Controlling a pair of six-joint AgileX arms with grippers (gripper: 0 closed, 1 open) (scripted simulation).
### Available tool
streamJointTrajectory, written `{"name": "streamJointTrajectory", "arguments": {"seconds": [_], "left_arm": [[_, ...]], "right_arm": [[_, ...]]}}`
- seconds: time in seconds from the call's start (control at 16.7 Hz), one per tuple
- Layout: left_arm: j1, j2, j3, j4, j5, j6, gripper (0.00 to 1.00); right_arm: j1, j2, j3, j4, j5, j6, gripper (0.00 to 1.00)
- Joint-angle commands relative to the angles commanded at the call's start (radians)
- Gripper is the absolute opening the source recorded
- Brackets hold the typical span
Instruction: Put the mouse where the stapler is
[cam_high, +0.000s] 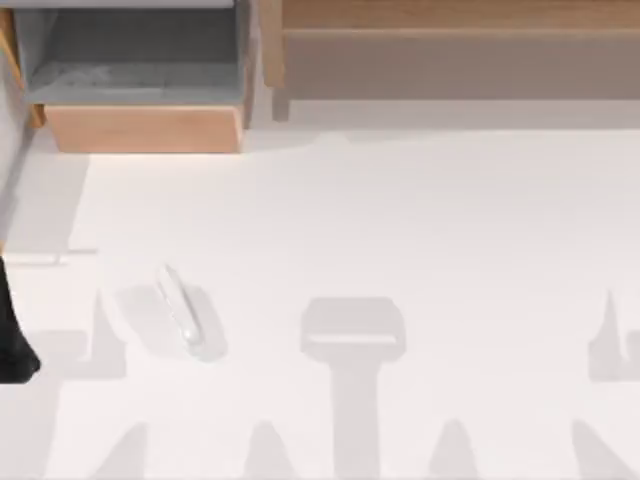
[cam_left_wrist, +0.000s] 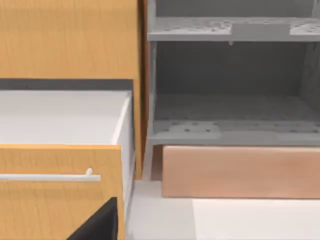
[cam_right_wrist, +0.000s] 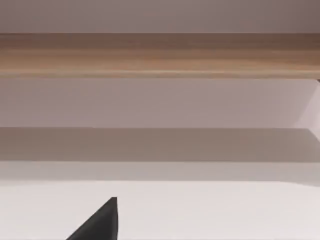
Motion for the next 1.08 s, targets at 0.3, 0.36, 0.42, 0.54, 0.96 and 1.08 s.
{"name": "streamJointTrajectory", "arguments": {"seconds": [0.3, 0.36, 0.42, 0.54, 0.96, 1.08], "left_arm": [[0.009, 0.058, 0.057, -0.035, 0.000, 0.002, 1.00], [0.015, 0.098, 0.095, -0.058, -0.001, 0.003, 1.00], [0.022, 0.148, 0.144, -0.087, -0.001, 0.005, 1.00], [0.040, 0.281, 0.274, -0.159, -0.001, 0.009, 1.00], [0.127, 1.011, 0.975, -0.506, 0.000, 0.035, 1.00], [0.156, 1.239, 1.191, -0.618, 0.002, 0.044, 1.00]], "right_arm": [[0.000, 0.000, 0.000, 0.000, 0.000, 0.000, 1.00], [0.000, 0.000, 0.000, 0.000, 0.000, 0.000, 1.00], [0.000, 0.000, 0.000, 0.000, 0.000, 0.000, 1.00], [0.000, 0.000, 0.000, 0.000, 0.000, 0.000, 1.00], [0.000, 0.000, 0.000, 0.000, 0.000, 0.000, 1.00], [0.000, 0.000, 0.000, 0.000, 0.000, 0.000, 1.00]]}}
